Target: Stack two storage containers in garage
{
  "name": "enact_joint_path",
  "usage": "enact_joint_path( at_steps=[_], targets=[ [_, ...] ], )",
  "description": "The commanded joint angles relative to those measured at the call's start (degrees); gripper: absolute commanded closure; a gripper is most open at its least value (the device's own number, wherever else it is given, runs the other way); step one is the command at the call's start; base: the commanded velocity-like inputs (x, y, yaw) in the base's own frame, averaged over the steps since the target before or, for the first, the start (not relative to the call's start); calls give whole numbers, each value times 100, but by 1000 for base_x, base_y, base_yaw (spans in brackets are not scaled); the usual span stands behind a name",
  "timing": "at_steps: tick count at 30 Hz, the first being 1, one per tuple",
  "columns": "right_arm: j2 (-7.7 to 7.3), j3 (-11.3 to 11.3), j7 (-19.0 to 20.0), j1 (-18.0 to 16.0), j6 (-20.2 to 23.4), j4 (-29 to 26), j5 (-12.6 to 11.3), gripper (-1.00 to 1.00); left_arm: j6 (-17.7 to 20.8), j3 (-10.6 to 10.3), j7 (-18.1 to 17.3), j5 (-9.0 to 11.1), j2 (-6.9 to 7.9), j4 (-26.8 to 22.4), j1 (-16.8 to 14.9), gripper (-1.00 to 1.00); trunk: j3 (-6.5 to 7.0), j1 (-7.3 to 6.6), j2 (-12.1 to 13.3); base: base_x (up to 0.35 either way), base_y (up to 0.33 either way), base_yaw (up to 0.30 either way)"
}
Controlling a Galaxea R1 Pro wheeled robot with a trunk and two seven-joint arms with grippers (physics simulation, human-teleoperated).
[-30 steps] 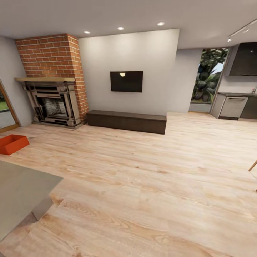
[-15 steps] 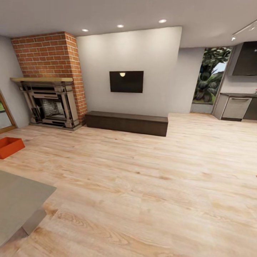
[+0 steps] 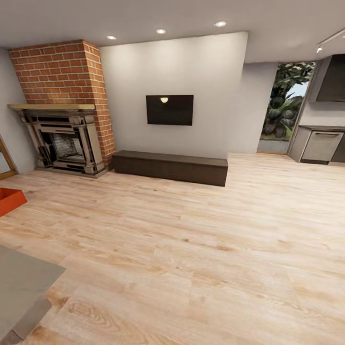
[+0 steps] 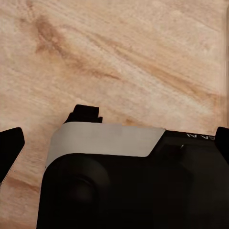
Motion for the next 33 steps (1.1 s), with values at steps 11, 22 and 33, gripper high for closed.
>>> enact_joint_path(
  at_steps=[11, 22, 33],
  targets=[
    [2, 46, -1, -6, -30, 17, -53, -100, -19, 32, 6, 31, -2, 5, -4, -100, -6, 3, -2, 324, 0, 0],
    [0, 49, -1, -6, -37, 17, -53, -100, -19, 29, 3, 31, -2, 5, -4, -100, -6, 3, -2, 324, 0, 0],
    [-20, 41, -1, -6, -39, 17, -53, -100, -25, 31, 6, 34, 0, 5, -4, -100, -6, 3, -2, 324, 0, 8]
  ],
)
